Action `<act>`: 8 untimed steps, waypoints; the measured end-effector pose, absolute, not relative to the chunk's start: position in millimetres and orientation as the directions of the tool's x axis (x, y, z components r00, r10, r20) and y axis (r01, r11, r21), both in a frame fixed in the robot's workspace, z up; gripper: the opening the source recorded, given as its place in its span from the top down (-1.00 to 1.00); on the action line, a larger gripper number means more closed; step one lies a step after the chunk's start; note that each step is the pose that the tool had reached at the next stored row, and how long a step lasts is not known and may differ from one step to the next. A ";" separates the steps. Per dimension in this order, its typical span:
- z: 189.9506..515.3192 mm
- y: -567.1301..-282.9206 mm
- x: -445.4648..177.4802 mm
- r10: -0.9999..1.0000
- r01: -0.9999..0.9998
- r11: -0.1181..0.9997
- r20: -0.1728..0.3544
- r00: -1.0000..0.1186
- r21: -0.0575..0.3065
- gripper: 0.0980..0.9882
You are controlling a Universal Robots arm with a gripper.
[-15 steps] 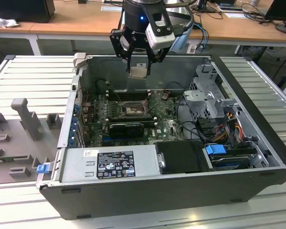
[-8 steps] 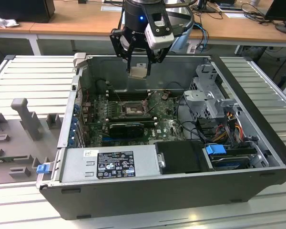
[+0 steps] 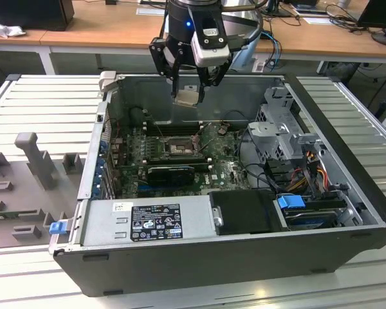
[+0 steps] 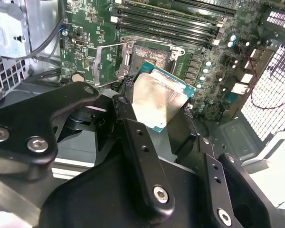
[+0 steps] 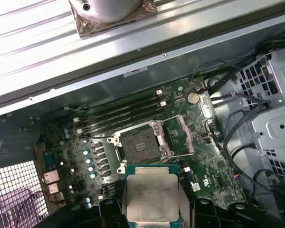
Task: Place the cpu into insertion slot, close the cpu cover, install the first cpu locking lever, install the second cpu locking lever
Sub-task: 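Place the cpu into insertion slot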
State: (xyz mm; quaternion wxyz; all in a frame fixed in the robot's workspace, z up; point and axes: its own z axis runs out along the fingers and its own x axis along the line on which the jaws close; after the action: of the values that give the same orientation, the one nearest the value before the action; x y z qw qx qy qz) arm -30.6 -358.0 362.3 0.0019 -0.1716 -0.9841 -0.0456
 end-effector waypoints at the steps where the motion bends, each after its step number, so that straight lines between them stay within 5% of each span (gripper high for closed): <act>1: 362.0 -358.0 -30.6 0.343 0.344 0.935 0.019 -0.939 0.089 0.03; 8: 358.3 -358.0 -30.6 0.350 0.350 0.933 0.020 -0.937 0.089 0.03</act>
State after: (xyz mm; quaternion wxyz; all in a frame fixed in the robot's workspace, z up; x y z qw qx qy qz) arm -30.6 -358.0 358.3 0.0020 -0.1779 -0.9830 -0.0455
